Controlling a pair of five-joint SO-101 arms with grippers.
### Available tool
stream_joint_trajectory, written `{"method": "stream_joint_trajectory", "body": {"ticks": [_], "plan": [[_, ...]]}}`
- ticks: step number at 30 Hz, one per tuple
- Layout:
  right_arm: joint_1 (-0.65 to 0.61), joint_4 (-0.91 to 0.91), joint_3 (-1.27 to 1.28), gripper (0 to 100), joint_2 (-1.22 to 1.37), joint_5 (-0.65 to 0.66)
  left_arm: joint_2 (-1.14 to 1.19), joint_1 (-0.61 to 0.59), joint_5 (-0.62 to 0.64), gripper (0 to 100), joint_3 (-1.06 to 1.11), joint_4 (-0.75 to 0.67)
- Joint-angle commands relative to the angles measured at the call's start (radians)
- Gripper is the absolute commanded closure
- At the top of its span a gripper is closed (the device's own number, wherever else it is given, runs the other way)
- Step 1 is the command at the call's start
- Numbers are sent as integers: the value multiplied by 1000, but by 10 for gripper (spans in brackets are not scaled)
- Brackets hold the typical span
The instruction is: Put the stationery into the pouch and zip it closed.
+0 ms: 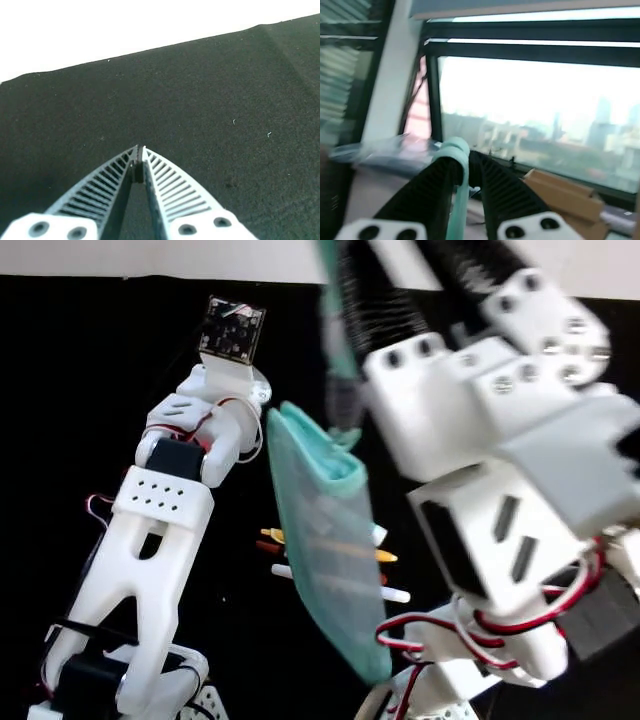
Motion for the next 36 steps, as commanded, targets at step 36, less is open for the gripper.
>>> {"method": "stream_joint_trajectory", "body": {"ticks": [36], "plan": [[222,-58,-44,992,189,9,-2,12,5,986,5,3]]}}
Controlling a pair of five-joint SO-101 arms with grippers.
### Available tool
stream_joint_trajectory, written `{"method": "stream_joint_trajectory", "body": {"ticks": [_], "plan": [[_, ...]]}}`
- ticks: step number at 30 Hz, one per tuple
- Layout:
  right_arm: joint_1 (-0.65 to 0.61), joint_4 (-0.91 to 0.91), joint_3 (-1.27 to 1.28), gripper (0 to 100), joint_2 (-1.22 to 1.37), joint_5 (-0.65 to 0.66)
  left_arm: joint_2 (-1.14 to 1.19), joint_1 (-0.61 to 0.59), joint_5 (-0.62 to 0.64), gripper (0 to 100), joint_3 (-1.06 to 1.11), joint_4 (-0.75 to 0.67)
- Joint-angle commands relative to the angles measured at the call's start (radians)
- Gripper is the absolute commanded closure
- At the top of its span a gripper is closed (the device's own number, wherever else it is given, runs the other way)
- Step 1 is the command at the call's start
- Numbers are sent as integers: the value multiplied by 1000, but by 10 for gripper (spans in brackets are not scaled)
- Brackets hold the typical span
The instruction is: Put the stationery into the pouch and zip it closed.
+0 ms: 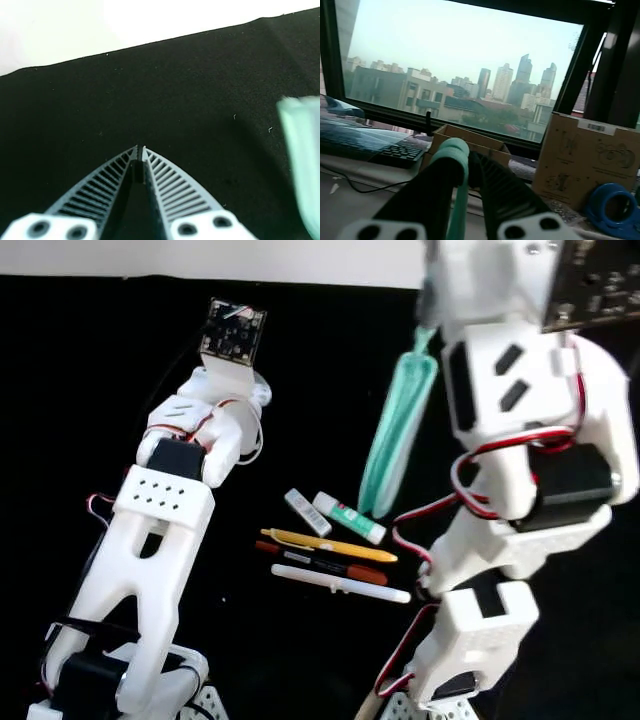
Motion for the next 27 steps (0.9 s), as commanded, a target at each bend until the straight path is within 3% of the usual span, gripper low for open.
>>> {"method": "stream_joint_trajectory", "body": {"ticks": [1,10,21,27], "plan": [[-90,2,-42,992,-1,9,-7,12,5,986,-2,3],[-180,39,-13,992,-1,9,-10,-7,5,986,-2,3],[-208,73,107,992,-1,-92,-12,-196,6,986,-2,5],[-259,62,143,992,1,-92,-25,-289,8,986,-10,74]]}}
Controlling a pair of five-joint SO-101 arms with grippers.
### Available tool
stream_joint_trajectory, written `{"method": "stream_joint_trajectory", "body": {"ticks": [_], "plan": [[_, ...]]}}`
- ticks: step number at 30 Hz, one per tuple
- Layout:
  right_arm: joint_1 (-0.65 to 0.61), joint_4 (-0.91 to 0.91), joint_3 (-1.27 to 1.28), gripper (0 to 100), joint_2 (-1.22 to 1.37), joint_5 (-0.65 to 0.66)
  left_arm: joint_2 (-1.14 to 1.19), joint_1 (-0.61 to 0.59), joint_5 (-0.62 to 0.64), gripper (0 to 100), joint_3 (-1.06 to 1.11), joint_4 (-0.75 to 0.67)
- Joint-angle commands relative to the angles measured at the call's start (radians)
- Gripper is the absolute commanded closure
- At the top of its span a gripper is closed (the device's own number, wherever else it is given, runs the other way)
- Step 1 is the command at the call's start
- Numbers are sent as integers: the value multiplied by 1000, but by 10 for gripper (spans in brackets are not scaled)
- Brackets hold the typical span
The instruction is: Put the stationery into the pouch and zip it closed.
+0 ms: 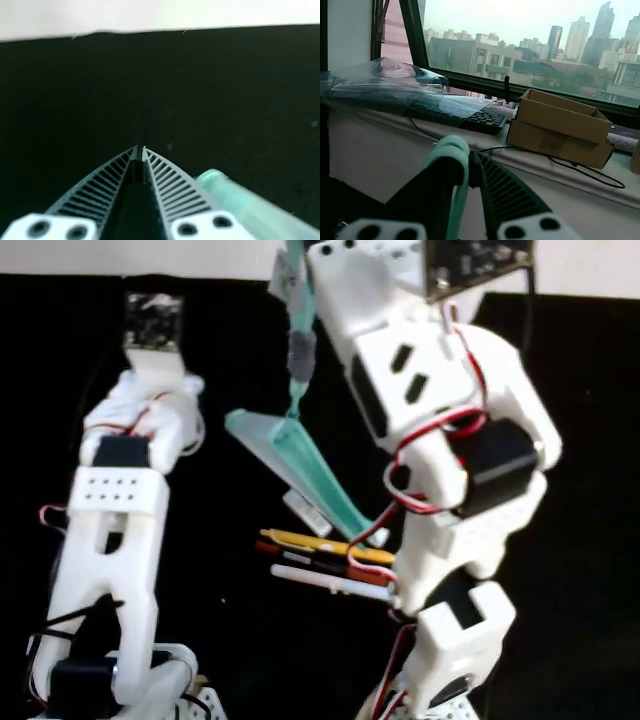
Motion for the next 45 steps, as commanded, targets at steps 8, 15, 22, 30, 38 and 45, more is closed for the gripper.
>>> {"method": "stream_joint_trajectory", "body": {"ticks": [8,15,22,30,38,45], "plan": [[-71,-151,-48,992,134,-3,-157,-68,8,986,-16,17],[-119,-289,-85,992,263,130,-162,-108,8,986,-33,17],[-104,-326,-85,992,306,133,-160,-209,9,869,-148,58],[-68,-321,-85,992,306,132,-157,-254,9,860,-272,135],[-68,-320,-85,992,306,132,-47,-249,11,841,-427,221],[-68,-320,-85,992,306,132,157,-232,9,783,-773,496]]}}
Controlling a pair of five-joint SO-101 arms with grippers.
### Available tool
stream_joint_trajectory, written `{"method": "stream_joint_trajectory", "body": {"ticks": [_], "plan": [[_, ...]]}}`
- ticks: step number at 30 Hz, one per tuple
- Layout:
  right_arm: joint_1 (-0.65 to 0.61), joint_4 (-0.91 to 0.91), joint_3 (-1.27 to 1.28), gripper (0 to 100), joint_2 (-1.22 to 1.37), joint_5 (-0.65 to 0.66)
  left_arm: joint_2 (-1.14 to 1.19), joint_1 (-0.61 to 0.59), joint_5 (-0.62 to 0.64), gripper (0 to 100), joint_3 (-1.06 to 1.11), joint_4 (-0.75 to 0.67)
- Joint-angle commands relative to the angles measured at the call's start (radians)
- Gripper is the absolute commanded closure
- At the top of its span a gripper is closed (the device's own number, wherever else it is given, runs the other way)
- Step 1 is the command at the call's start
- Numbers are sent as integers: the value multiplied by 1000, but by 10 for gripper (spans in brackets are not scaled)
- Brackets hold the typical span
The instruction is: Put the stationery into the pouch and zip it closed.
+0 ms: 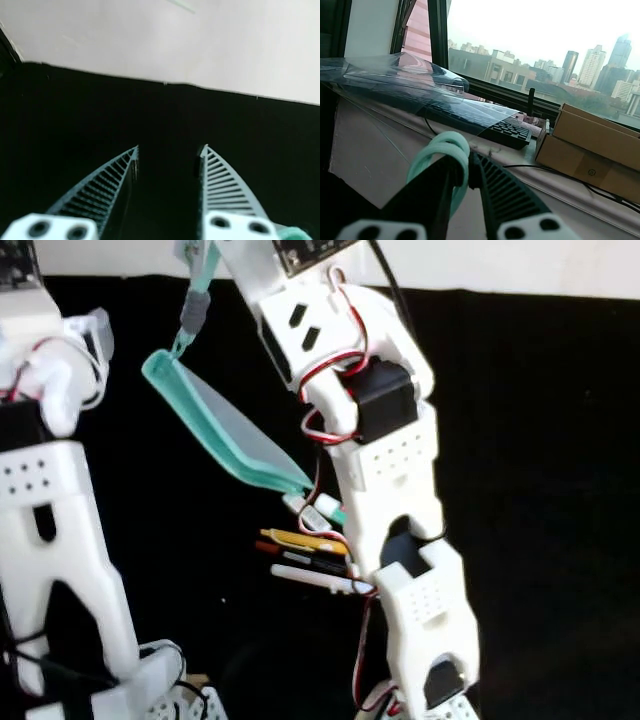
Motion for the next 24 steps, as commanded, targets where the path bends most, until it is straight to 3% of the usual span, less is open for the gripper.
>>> {"method": "stream_joint_trajectory", "body": {"ticks": [1,8,15,24], "plan": [[13,-16,-30,992,-7,17,76,18,8,783,-211,144],[13,-15,-30,992,-5,17,197,27,-52,783,-518,407],[15,-15,-28,992,-5,17,216,101,-160,785,-633,623],[30,-15,-27,992,-5,15,214,131,-216,787,-688,717]]}}
